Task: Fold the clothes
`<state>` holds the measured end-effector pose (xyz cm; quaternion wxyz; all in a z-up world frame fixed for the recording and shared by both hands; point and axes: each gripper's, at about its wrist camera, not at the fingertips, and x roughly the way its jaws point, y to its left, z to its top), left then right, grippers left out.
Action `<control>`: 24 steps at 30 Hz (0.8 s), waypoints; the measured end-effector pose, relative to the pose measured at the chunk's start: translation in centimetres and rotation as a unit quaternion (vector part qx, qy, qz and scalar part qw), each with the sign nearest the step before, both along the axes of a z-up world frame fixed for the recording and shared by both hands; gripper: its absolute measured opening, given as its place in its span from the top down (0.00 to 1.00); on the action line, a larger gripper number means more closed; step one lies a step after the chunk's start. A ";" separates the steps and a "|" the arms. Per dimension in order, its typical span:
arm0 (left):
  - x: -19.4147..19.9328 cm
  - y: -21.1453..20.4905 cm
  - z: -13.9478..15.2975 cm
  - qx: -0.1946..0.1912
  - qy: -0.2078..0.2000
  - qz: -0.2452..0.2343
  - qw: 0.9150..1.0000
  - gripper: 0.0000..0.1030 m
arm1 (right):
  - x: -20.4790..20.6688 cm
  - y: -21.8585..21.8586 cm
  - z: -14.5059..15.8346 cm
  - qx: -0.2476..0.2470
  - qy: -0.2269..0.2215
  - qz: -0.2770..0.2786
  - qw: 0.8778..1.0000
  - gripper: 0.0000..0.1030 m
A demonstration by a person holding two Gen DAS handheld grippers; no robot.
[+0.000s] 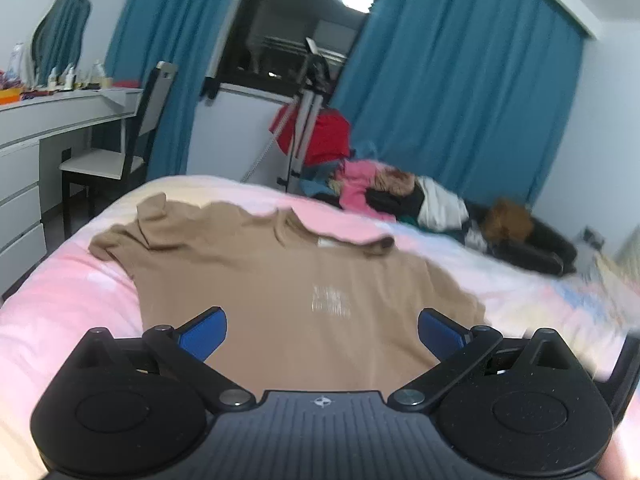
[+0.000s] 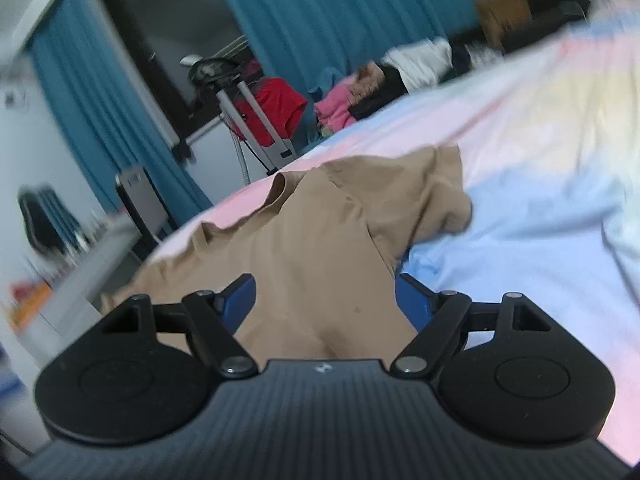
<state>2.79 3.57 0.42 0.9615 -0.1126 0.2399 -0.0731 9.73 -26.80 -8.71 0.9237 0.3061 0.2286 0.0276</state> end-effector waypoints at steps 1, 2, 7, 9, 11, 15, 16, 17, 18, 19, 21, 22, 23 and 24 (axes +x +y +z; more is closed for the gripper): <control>-0.1 -0.2 -0.6 0.007 0.006 0.000 1.000 0.00 | 0.0 -0.9 -0.2 0.028 0.004 -0.004 1.000 0.22; -0.2 -0.4 -1.1 0.013 0.011 0.000 1.000 0.00 | 0.1 -1.7 -0.4 0.056 0.009 -0.008 0.998 0.22; 1.1 0.3 -3.1 0.002 0.022 0.004 1.000 0.00 | 4.2 -5.0 -3.6 0.191 0.050 -0.040 0.979 0.18; 2.0 1.1 -4.0 -0.010 0.029 0.010 0.999 0.00 | 6.6 -6.2 -5.4 0.231 0.069 -0.052 0.969 0.18; 2.9 1.9 -4.9 -0.023 0.036 0.016 0.999 0.00 | 8.5 -7.2 -7.4 0.266 0.073 -0.085 0.957 0.19; 4.7 3.2 -6.7 -0.049 0.052 0.028 0.997 0.00 | 11.8 -7.0 -7.8 0.237 0.029 -0.117 0.964 0.17; 5.2 3.4 -7.2 -0.058 0.056 0.027 0.996 0.00 | 12.5 -6.7 -7.4 0.222 0.014 -0.121 0.967 0.17; 5.7 3.4 -7.5 -0.063 0.059 0.025 0.996 0.00 | 13.2 -6.4 -7.1 0.206 -0.001 -0.126 0.971 0.17; 6.1 3.3 -7.9 -0.067 0.062 0.023 0.996 0.00 | 13.8 -6.2 -7.0 0.194 -0.014 -0.126 0.973 0.17; 6.5 3.2 -8.1 -0.066 0.061 0.022 0.996 0.00 | 14.4 -6.1 -7.0 0.188 -0.015 -0.129 0.974 0.17; 7.2 2.9 -8.4 -0.061 0.057 0.020 0.996 0.00 | 15.5 -6.1 -7.1 0.176 -0.017 -0.139 0.974 0.17; 7.5 2.6 -8.4 -0.058 0.054 0.019 0.997 0.00 | 16.1 -6.2 -7.3 0.173 -0.020 -0.145 0.974 0.17; 7.8 2.4 -8.5 -0.056 0.051 0.019 0.997 0.00 | 16.8 -6.2 -7.4 0.166 -0.021 -0.150 0.974 0.17; 8.0 2.4 -8.6 -0.057 0.049 0.017 0.997 0.00 | 17.5 -6.5 -7.2 0.159 -0.023 -0.152 0.975 0.18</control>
